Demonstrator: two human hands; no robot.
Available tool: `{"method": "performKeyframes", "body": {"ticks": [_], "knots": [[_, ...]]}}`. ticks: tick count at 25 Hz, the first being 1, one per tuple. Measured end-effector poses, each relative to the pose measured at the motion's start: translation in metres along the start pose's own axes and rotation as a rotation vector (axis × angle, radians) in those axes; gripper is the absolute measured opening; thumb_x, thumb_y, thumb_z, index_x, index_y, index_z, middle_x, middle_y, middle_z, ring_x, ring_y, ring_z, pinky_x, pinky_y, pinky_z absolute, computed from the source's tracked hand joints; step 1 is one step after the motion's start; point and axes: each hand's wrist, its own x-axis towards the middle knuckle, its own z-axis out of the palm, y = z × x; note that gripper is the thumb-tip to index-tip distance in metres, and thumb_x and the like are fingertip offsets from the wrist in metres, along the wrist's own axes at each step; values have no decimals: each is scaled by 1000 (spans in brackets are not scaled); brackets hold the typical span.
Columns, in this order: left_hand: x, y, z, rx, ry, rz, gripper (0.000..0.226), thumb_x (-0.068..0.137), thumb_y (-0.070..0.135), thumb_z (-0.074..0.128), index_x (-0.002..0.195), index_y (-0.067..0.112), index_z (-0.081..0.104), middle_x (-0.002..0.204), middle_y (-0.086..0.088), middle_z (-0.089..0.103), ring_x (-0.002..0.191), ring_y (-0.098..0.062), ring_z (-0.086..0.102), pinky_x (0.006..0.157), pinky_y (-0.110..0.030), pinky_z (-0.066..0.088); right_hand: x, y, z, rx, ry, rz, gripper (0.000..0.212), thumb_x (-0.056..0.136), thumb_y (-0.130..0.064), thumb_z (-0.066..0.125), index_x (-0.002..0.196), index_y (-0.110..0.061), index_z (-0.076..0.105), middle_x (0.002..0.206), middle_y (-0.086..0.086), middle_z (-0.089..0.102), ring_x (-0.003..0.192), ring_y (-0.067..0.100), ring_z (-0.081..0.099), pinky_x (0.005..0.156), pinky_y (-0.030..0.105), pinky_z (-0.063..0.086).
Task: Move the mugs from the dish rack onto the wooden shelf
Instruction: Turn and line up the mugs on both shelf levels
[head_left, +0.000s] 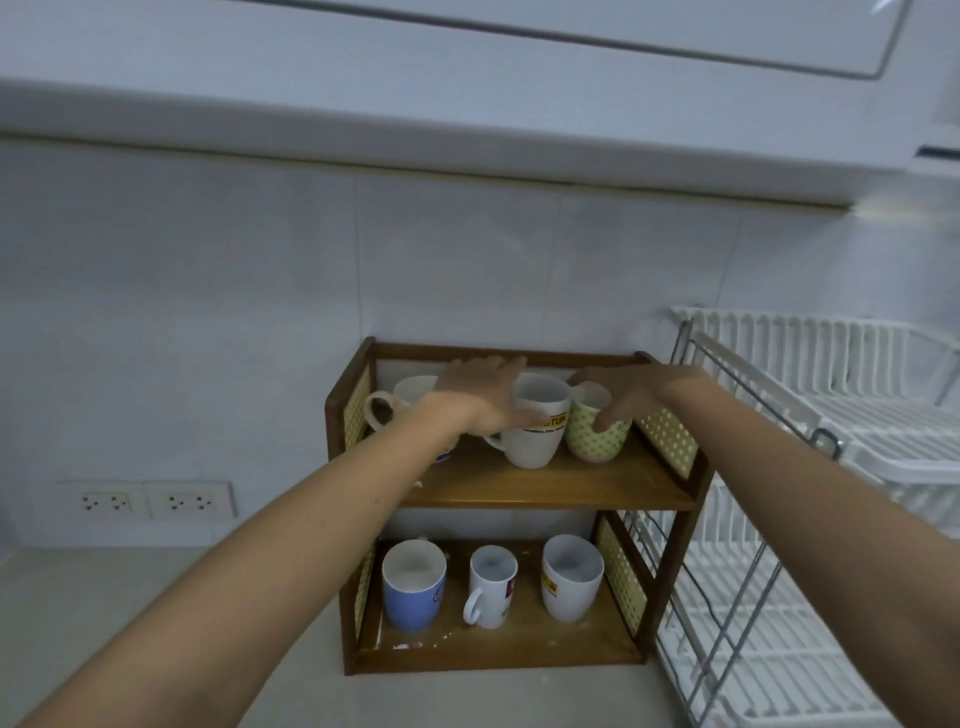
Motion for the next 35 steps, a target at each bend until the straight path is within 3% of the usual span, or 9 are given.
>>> {"method": "performKeyframes", "body": {"ticks": [6, 10, 17, 20, 22, 25, 27, 29, 35], "knots": [[21, 16, 16, -221, -4, -70, 97, 66, 76, 54, 142, 18, 33, 142, -5, 47, 116, -26, 52, 77, -34, 48, -5, -9, 1, -53, 58, 137, 90, 77, -73, 53, 148, -25, 25, 147, 10, 42, 128, 30, 46, 96, 38, 43], [22, 12, 17, -233, -7, -77, 95, 62, 77, 56, 138, 22, 38, 138, -3, 51, 112, -24, 54, 85, -40, 52, -10, -12, 0, -7, 74, 224, 96, 77, -80, 42, 146, -13, 35, 145, 14, 45, 123, 31, 51, 99, 39, 47], [24, 11, 16, -251, -25, -72, 97, 65, 73, 59, 143, 22, 32, 141, -4, 48, 115, -25, 53, 85, -39, 52, -20, 0, -5, 266, -78, 52, 76, 84, -33, 68, 147, -32, 25, 151, 9, 34, 122, 31, 50, 89, 42, 57], [23, 12, 20, -243, -1, -81, 99, 63, 75, 57, 144, 24, 31, 144, -3, 45, 119, -26, 51, 87, -39, 51, -18, 2, -9, 44, -117, 0, 89, 73, -16, 71, 147, -34, 25, 148, 5, 34, 124, 30, 47, 88, 44, 56], [24, 12, 20, -238, 8, -84, 99, 64, 74, 58, 145, 23, 30, 146, -3, 44, 122, -26, 49, 87, -37, 48, -14, 3, -11, -81, -71, -2, 77, 79, -10, 63, 144, -31, 29, 141, 3, 39, 120, 29, 48, 81, 38, 54], [25, 11, 20, -234, 4, -92, 100, 66, 72, 59, 146, 21, 27, 149, -4, 39, 127, -26, 45, 87, -37, 45, -8, -1, -7, 46, -51, 93, 61, 90, -25, 55, 145, -27, 28, 141, 4, 39, 127, 33, 42, 94, 45, 46], [24, 12, 20, -237, 5, -91, 99, 67, 70, 59, 146, 21, 27, 150, -4, 38, 128, -26, 43, 89, -37, 44, -7, -3, 3, 85, -35, 147, 76, 87, -51, 57, 149, -27, 19, 151, 8, 34, 132, 35, 40, 99, 45, 43], [23, 13, 19, -243, 5, -87, 97, 69, 69, 60, 146, 20, 26, 151, -4, 37, 130, -26, 42, 92, -38, 43, -8, 0, 9, 122, 0, 164, 87, 83, -58, 61, 151, -23, 18, 153, 10, 33, 130, 33, 44, 98, 42, 49], [21, 14, 17, -231, -4, -72, 93, 72, 66, 61, 146, 20, 27, 151, -6, 37, 131, -27, 40, 92, -36, 41, -14, 12, 2, 142, -36, -78, 77, 71, -8, 74, 130, -40, 37, 138, 1, 45, 121, 28, 47, 89, 42, 54]]}}
